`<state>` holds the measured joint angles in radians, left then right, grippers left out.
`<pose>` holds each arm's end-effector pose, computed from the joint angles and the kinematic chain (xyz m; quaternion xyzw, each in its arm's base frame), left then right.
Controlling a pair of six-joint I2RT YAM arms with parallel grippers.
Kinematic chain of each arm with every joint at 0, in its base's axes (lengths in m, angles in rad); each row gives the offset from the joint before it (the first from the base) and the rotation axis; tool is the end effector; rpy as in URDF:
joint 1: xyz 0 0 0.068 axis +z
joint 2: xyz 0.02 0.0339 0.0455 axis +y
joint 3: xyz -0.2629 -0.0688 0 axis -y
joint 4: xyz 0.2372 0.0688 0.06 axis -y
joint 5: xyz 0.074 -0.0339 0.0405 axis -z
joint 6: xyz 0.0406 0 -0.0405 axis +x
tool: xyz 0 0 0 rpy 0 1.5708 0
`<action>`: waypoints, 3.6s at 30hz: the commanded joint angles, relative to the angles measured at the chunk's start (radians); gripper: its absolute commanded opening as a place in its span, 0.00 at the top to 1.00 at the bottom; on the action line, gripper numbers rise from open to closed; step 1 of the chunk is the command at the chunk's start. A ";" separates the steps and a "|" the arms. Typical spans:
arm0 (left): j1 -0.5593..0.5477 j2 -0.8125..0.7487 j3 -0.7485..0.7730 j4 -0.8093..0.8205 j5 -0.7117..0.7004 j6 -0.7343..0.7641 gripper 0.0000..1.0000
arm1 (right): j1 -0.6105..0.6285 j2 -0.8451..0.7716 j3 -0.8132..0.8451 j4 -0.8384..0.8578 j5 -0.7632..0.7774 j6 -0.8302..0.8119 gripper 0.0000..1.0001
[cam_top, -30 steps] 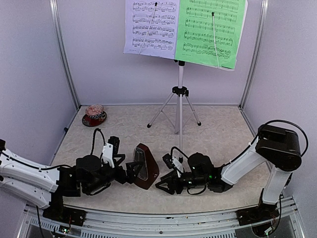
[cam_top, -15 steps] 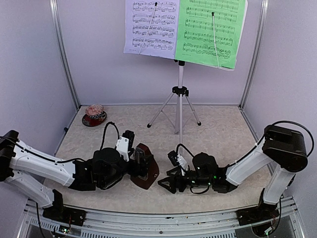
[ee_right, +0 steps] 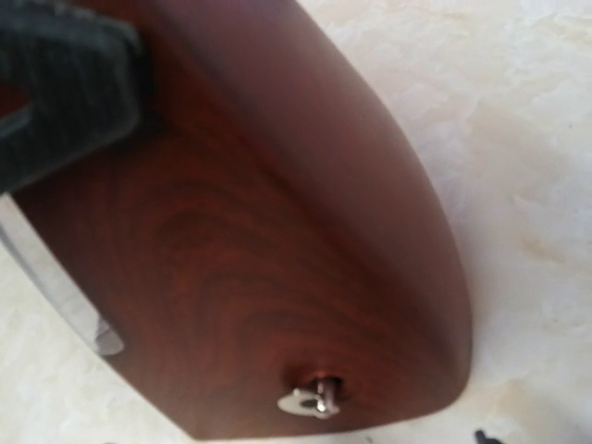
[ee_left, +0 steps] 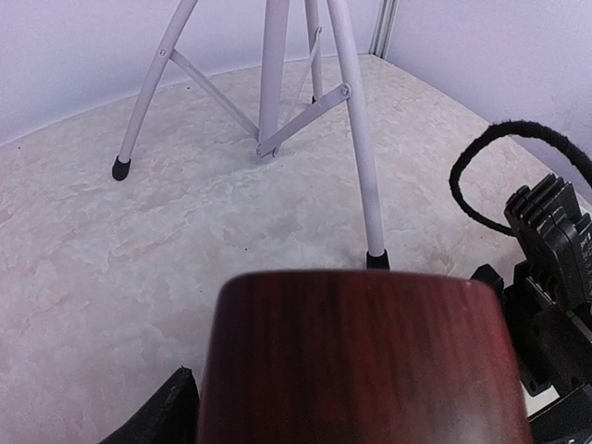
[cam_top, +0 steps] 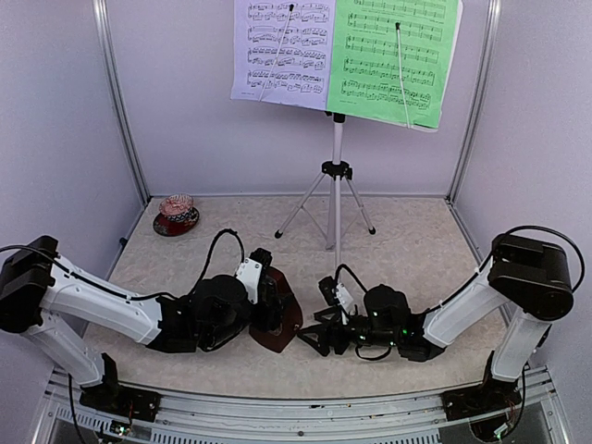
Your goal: Set up the instrument practice props
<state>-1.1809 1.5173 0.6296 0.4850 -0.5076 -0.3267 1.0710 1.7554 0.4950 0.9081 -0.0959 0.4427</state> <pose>0.1334 -0.2727 0.1870 0.2085 0.7923 -0.2126 0.5325 0.1429 0.2698 0.1249 -0.2792 0.7706 0.4211 0.3886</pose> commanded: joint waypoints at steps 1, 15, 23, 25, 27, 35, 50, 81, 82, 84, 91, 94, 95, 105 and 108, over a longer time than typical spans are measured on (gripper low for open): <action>-0.022 -0.017 0.041 -0.003 -0.022 0.052 0.57 | -0.006 0.006 -0.013 0.050 0.020 0.004 0.21; -0.111 -0.229 0.008 0.175 -0.083 0.375 0.75 | 0.002 -0.054 -0.050 0.188 0.023 -0.045 0.35; -0.144 -0.223 0.069 0.167 -0.131 0.506 0.77 | 0.050 -0.082 -0.012 0.198 0.080 -0.140 0.37; -0.150 -0.223 0.077 0.173 -0.134 0.516 0.77 | 0.063 -0.080 0.012 0.174 0.112 -0.165 0.38; -0.156 -0.223 0.080 0.179 -0.137 0.521 0.77 | 0.072 -0.078 0.037 0.145 0.139 -0.186 0.41; -0.169 -0.228 0.087 0.183 -0.143 0.521 0.77 | 0.093 -0.070 0.109 0.044 0.247 -0.194 0.53; -0.171 -0.172 0.104 0.215 -0.165 0.480 0.78 | 0.158 -0.032 0.192 -0.002 0.349 -0.264 0.70; -0.200 -0.189 -0.087 0.374 -0.089 0.486 0.79 | 0.060 -0.069 0.074 0.212 0.252 -0.066 1.00; -0.205 -0.183 -0.089 0.379 -0.093 0.498 0.79 | 0.055 -0.069 0.071 0.219 0.249 -0.059 1.00; -0.212 -0.171 -0.091 0.390 -0.091 0.514 0.79 | 0.047 -0.070 0.063 0.233 0.241 -0.043 1.00; -0.239 -0.148 -0.117 0.457 -0.085 0.563 0.79 | -0.002 -0.069 0.014 0.301 0.198 0.076 1.00; -0.241 -0.150 -0.127 0.475 -0.080 0.567 0.79 | -0.016 -0.069 0.003 0.318 0.188 0.097 1.00; -0.243 -0.150 -0.128 0.477 -0.080 0.569 0.79 | -0.019 -0.068 0.003 0.319 0.182 0.103 1.00; -0.171 -0.077 0.009 0.292 -0.148 0.475 0.80 | -0.022 -0.012 0.058 0.200 0.112 0.025 1.00; -0.108 -0.050 0.087 0.163 -0.146 0.380 0.83 | -0.022 0.009 0.057 0.156 0.069 -0.032 0.99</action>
<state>-1.3399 1.4429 0.6060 0.7628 -0.7006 0.1841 1.0679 1.7382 0.5121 1.0748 -0.0032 0.4641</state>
